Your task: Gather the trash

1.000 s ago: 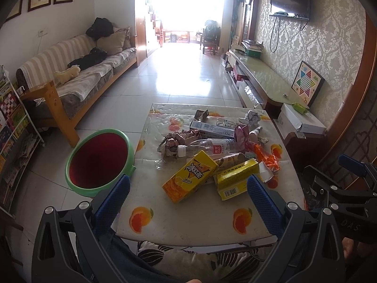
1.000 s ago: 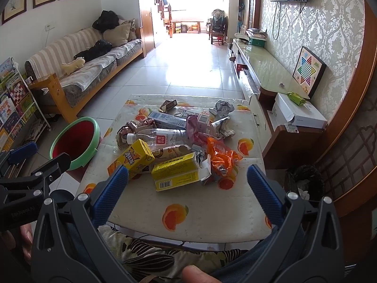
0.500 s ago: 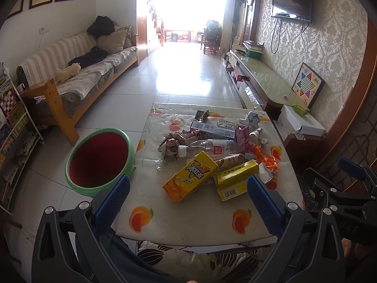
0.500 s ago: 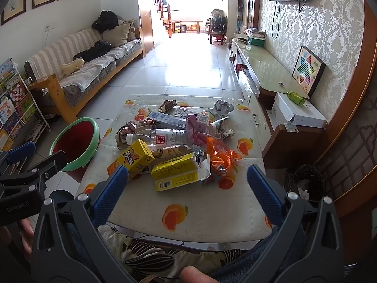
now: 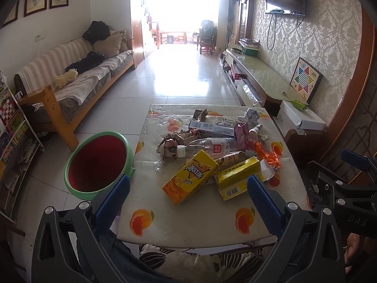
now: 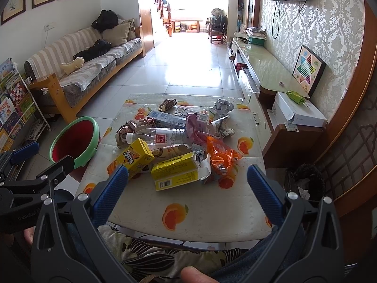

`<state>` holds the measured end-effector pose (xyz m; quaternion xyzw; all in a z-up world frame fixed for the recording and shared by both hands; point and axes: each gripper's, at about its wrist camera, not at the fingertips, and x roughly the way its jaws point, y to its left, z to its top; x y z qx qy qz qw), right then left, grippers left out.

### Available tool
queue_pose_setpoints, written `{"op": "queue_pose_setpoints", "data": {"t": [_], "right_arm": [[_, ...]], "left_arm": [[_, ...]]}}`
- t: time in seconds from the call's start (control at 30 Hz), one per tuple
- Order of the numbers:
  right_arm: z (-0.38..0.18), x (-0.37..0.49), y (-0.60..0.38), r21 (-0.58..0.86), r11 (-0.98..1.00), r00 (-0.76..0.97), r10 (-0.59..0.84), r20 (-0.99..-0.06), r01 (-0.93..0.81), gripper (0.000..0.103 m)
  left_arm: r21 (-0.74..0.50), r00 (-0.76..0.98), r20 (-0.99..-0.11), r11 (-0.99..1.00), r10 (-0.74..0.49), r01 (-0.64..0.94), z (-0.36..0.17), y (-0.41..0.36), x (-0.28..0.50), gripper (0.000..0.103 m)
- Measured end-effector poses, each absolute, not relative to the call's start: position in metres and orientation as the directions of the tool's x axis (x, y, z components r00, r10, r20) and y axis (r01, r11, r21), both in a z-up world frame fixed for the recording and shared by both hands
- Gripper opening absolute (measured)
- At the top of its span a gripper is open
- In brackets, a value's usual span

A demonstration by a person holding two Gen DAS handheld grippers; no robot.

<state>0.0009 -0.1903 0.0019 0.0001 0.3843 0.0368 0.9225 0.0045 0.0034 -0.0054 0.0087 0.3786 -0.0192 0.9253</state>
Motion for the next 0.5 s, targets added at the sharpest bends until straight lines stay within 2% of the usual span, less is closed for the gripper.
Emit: {"op": "queue_pose_setpoints", "data": {"t": [0.5], "right_arm": [[-0.0064,0.0060,-0.1974,0.031,0.998,0.693,0.058,-0.718,-0.051,0.100]], "left_arm": [[-0.001,0.676,-0.735,0.997,-0.053,0.076,-0.0115,0.0008,0.0094,0.095]]}}
